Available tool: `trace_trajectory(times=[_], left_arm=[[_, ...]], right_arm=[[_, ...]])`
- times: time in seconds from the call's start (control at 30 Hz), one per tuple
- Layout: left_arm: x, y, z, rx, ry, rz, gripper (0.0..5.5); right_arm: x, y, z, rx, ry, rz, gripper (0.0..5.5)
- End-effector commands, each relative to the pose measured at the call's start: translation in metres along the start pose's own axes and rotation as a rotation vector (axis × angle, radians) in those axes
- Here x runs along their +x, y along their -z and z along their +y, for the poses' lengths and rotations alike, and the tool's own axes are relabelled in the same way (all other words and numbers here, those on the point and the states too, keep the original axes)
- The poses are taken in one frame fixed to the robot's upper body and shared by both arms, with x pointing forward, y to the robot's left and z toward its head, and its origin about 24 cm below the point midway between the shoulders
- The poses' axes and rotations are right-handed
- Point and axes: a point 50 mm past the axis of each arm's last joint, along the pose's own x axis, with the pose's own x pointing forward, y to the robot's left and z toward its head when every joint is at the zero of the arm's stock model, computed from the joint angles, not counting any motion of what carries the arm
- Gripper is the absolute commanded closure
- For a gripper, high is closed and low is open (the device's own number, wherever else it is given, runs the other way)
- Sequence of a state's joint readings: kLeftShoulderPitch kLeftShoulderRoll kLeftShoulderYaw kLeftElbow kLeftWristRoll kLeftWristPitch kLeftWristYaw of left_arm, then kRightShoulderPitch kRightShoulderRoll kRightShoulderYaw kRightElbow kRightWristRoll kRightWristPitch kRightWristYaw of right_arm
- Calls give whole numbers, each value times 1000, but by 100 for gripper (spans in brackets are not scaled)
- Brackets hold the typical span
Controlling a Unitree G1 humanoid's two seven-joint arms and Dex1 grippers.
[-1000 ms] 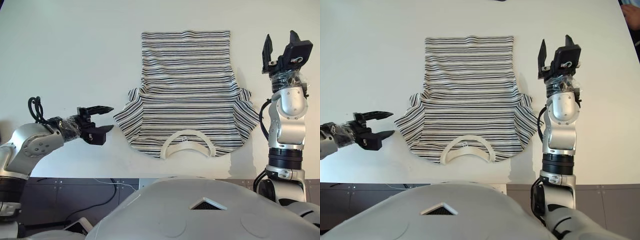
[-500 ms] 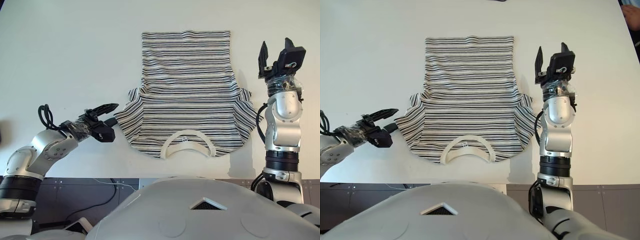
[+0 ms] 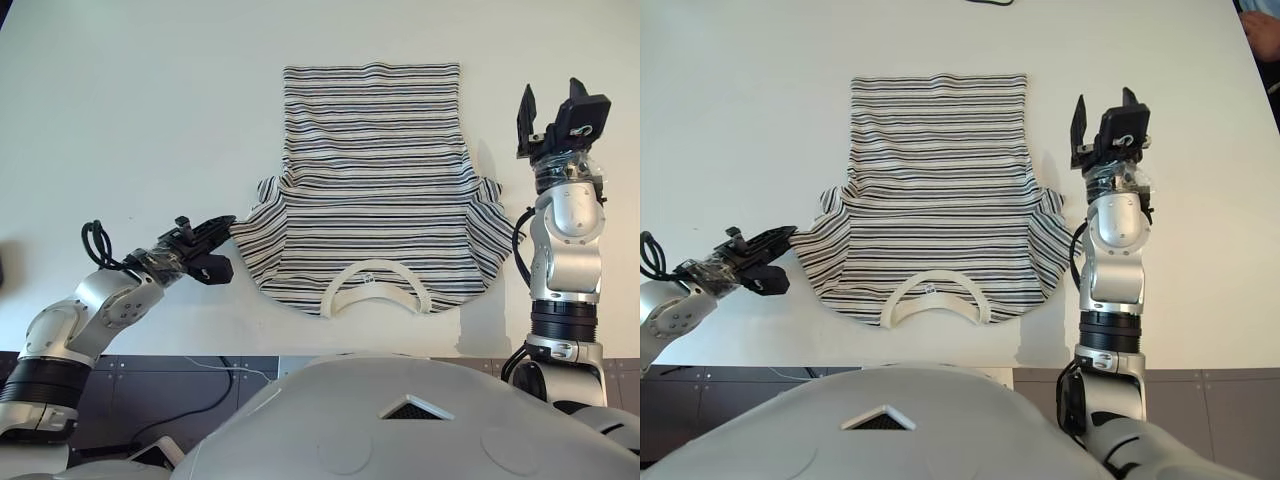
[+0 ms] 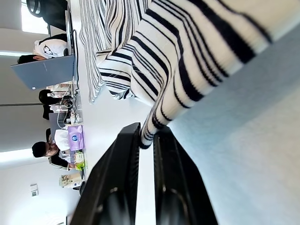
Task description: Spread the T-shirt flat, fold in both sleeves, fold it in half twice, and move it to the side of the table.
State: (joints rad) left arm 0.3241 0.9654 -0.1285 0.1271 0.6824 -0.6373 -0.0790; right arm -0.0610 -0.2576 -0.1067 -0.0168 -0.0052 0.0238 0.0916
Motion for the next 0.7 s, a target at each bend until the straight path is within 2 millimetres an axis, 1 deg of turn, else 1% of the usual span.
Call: trace_trajectory(times=[0.03, 0.1, 0.2, 0.27, 0.3, 0.37, 0.43, 0.5, 0.6, 0.7], left_arm=[[-6, -12, -42, -89, 87, 29, 538], [-6, -15, -42, -74, 72, 5, 538], [-5, -22, -45, -33, 105, -45, 538], [-4, -23, -44, -43, 87, -42, 538], [-3, -22, -40, -72, 46, -25, 538], [2, -22, -21, -121, -128, 9, 538], [6, -29, -12, -152, -203, 1, 538], [6, -35, -1, -171, -299, -10, 538], [4, -48, 14, -129, -384, -74, 538], [12, -56, 26, -123, -446, -103, 538]], right_arm=[[5, -5, -5, -14, -2, -14, 264], [5, -5, -6, -16, -3, -13, 264], [5, -5, -6, -16, 1, -14, 264], [5, -5, -6, -17, 3, -14, 264], [5, -5, -6, -17, 3, -13, 264], [5, -4, -6, -15, 4, -11, 264], [4, -3, -4, -12, 3, -10, 264], [4, -3, -4, -12, 0, -10, 264], [4, -3, -6, -16, 2, -9, 264], [6, -4, -6, -19, -9, -10, 264]])
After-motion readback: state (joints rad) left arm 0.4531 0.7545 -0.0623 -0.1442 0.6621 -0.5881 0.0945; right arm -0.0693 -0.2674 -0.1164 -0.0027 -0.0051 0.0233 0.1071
